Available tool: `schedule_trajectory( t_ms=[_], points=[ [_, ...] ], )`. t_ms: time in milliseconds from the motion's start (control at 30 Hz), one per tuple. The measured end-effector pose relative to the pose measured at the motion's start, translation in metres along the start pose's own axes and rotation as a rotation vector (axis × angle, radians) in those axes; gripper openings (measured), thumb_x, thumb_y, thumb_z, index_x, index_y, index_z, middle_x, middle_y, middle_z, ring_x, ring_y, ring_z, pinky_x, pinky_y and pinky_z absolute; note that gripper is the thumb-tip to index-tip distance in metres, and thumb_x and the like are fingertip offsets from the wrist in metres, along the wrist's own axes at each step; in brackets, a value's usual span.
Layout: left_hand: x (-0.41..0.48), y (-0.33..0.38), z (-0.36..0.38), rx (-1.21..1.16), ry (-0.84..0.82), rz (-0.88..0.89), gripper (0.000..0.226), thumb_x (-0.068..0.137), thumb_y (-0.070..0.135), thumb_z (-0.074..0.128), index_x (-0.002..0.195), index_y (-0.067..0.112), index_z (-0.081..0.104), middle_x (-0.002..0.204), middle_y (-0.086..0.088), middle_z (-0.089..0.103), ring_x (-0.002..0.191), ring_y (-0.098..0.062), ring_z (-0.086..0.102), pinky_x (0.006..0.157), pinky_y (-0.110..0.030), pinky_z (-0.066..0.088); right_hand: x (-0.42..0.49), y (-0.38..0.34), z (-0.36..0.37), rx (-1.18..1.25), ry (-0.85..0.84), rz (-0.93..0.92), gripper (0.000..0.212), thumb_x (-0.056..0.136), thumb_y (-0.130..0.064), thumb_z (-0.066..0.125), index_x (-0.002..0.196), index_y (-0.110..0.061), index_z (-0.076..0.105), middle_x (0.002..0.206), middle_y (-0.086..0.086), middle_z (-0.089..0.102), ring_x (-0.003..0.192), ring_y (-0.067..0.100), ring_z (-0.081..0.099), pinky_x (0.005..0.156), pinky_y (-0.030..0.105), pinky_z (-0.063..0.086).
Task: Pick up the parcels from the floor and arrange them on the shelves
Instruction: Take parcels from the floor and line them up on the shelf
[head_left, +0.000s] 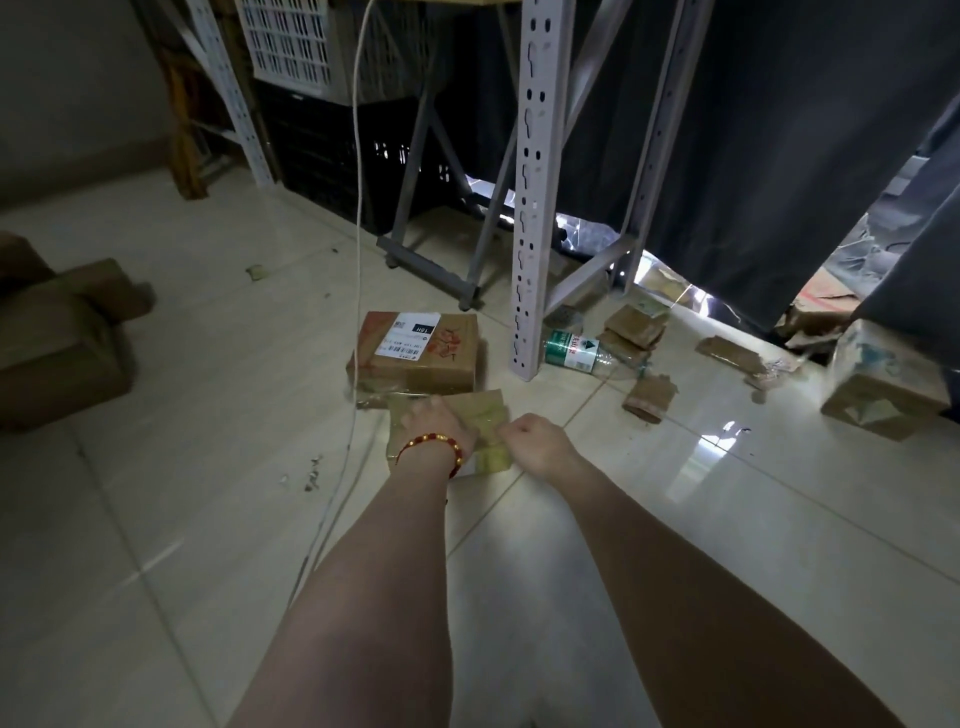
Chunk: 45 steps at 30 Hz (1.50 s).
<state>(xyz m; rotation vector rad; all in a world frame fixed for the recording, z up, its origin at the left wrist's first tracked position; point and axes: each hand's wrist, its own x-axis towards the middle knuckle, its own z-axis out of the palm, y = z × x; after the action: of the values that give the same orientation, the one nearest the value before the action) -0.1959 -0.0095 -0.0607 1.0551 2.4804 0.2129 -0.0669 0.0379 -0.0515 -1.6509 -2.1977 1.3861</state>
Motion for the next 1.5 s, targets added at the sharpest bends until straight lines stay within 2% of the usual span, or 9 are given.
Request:
schedule_trajectory(
  t_ms=[367, 600, 700, 800, 967, 1167, 1333, 1400, 1500],
  points=[
    [0.025, -0.015, 0.028, -0.059, 0.076, -0.24, 0.084, 0.083, 0.063, 0.057, 0.141, 0.009, 0.03, 0.143, -0.02, 0.034, 0.131, -0.041, 0.038, 0.11, -0.056, 0.029, 0.033, 0.021, 0.023, 0.168, 0.075, 0.082, 0.054, 0.098, -0.052, 0.037, 0.119, -0.009, 0.061, 0.119, 0.012, 0.063, 0.109, 0.031, 0.057, 0.096, 0.039, 0.044],
    [0.022, -0.013, 0.036, -0.115, 0.09, -0.238, 0.081, 0.085, 0.059, 0.057, 0.14, 0.006, 0.029, 0.14, -0.018, 0.033, 0.128, -0.036, 0.038, 0.104, -0.047, 0.037, 0.026, 0.034, 0.03, 0.314, -0.015, -0.019, 0.042, 0.104, -0.027, 0.041, 0.143, -0.017, 0.05, 0.143, 0.003, 0.052, 0.134, 0.024, 0.046, 0.112, 0.033, 0.032],
    [0.018, -0.013, 0.035, -0.165, 0.079, -0.234, 0.084, 0.085, 0.057, 0.059, 0.141, 0.005, 0.027, 0.14, -0.018, 0.031, 0.128, -0.036, 0.037, 0.103, -0.046, 0.04, 0.026, 0.038, 0.023, 0.424, -0.022, 0.014, 0.041, 0.105, -0.023, 0.043, 0.145, -0.015, 0.043, 0.141, -0.004, 0.046, 0.137, 0.016, 0.039, 0.106, 0.023, 0.027],
    [0.016, -0.013, 0.031, -0.201, 0.081, -0.243, 0.087, 0.082, 0.059, 0.06, 0.142, 0.004, 0.027, 0.139, -0.018, 0.034, 0.126, -0.037, 0.039, 0.102, -0.046, 0.041, 0.029, 0.049, 0.018, 0.46, -0.028, 0.076, 0.056, 0.104, -0.028, 0.046, 0.155, -0.013, 0.027, 0.159, 0.007, 0.031, 0.146, 0.025, 0.029, 0.115, 0.032, 0.023],
    [0.012, -0.01, 0.023, -0.185, 0.076, -0.242, 0.087, 0.085, 0.065, 0.05, 0.144, 0.004, 0.029, 0.14, -0.018, 0.038, 0.126, -0.038, 0.041, 0.101, -0.046, 0.04, 0.026, 0.056, 0.013, 0.489, 0.018, 0.086, 0.059, 0.102, -0.029, 0.049, 0.154, -0.014, 0.027, 0.159, 0.009, 0.031, 0.145, 0.027, 0.031, 0.119, 0.04, 0.023],
    [0.003, 0.001, 0.015, -0.127, 0.037, -0.187, 0.087, 0.081, 0.075, 0.043, 0.138, 0.009, 0.043, 0.133, -0.017, 0.048, 0.121, -0.035, 0.046, 0.097, -0.042, 0.04, 0.012, 0.054, -0.01, 0.551, 0.193, 0.059, 0.053, 0.097, -0.024, 0.051, 0.147, -0.012, 0.04, 0.145, 0.015, 0.049, 0.132, 0.029, 0.048, 0.113, 0.041, 0.035],
    [-0.005, 0.008, 0.007, -0.217, -0.063, -0.118, 0.088, 0.062, 0.088, 0.051, 0.101, 0.01, 0.066, 0.102, -0.008, 0.066, 0.095, -0.026, 0.061, 0.078, -0.034, 0.052, -0.002, 0.054, -0.036, 0.653, 0.328, 0.003, 0.031, 0.098, -0.014, 0.05, 0.128, -0.01, 0.055, 0.115, 0.013, 0.062, 0.097, 0.02, 0.059, 0.08, 0.029, 0.043],
    [-0.006, 0.01, 0.003, -0.363, -0.092, -0.099, 0.077, 0.065, 0.081, 0.063, 0.095, 0.01, 0.067, 0.089, -0.004, 0.066, 0.079, -0.019, 0.062, 0.059, -0.028, 0.048, -0.007, 0.052, -0.046, 0.692, 0.367, -0.022, 0.028, 0.098, -0.015, 0.05, 0.125, -0.012, 0.056, 0.105, 0.006, 0.062, 0.094, 0.018, 0.06, 0.084, 0.031, 0.044],
    [-0.005, 0.011, 0.004, -0.486, -0.085, -0.117, 0.085, 0.058, 0.072, 0.077, 0.111, 0.006, 0.066, 0.104, -0.008, 0.068, 0.089, -0.022, 0.064, 0.068, -0.031, 0.055, -0.018, 0.047, -0.057, 0.771, 0.363, -0.037, 0.026, 0.096, -0.02, 0.053, 0.121, -0.017, 0.057, 0.106, 0.003, 0.061, 0.095, 0.019, 0.062, 0.09, 0.039, 0.05]
  ],
)
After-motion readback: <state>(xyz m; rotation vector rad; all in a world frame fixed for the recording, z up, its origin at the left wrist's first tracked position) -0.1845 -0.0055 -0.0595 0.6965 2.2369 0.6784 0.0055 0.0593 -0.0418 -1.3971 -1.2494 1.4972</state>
